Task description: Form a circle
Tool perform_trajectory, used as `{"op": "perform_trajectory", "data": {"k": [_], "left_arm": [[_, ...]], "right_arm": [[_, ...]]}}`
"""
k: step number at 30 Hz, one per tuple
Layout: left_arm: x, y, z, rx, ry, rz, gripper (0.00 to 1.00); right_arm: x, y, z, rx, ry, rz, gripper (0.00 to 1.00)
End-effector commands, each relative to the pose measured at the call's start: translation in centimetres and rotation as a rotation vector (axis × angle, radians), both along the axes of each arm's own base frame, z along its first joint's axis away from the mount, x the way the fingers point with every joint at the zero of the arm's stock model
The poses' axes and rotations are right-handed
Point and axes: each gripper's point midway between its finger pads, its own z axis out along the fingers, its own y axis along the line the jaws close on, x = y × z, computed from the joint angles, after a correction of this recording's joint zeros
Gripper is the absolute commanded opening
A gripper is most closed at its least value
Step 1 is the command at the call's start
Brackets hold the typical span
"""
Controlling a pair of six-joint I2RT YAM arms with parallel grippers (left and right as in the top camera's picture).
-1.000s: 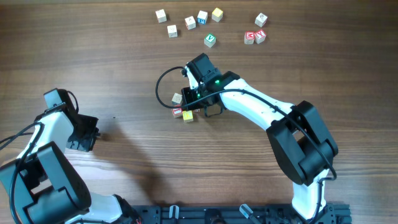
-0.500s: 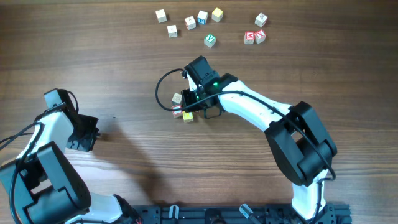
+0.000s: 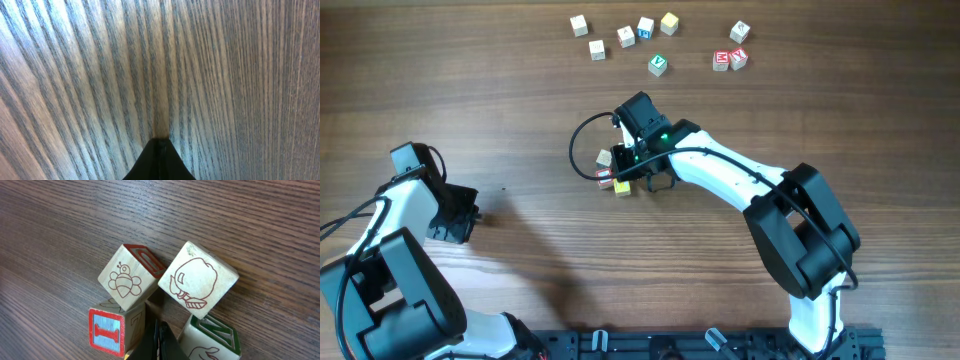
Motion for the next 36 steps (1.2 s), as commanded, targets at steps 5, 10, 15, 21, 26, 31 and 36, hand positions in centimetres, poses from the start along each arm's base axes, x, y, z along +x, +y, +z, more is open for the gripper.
{"op": "perform_trajectory", "data": {"k": [5,10,15,21,26,31,36], "left_arm": [[-2.29,-0.13,-1.71,-0.001,0.091,-0.001,0.04],[-2.29,-0.13,-1.71,-0.001,0.091,-0.001,0.04],[-2.29,-0.13,-1.71,-0.001,0.091,-0.001,0.04],[-2.29,-0.13,-1.71,-0.001,0.091,-0.001,0.04],[-2.29,-0.13,-1.71,-0.001,0.091,-0.001,0.04],[-2.3,-0.13,-1.71,-0.001,0.091,-0.001,0.04],[-2.29,-0.13,-1.71,-0.001,0.091,-0.001,0.04]], "right_arm": [[-0.34,-0.49,-1.41,-0.035,0.022,-0.024,0.04],[-0.36,-0.51,-1.42,-0.035,0.022,-0.024,0.04],[-0.38,-0.54,-1.44,-0.037,0.023,-0.024,0.04],[-0.38,-0.62,-1.47,-0.041,0.023,-0.025,0.04],[-0.4,-0.65,-1.49,-0.043,0.024,-0.026,0.04],[-0.32,-0.98,-1.61,-0.057,0.027,-0.05,0.04],[-0.31,-0.96,-1.6,-0.056,0.026,-0.049,0.04]]}}
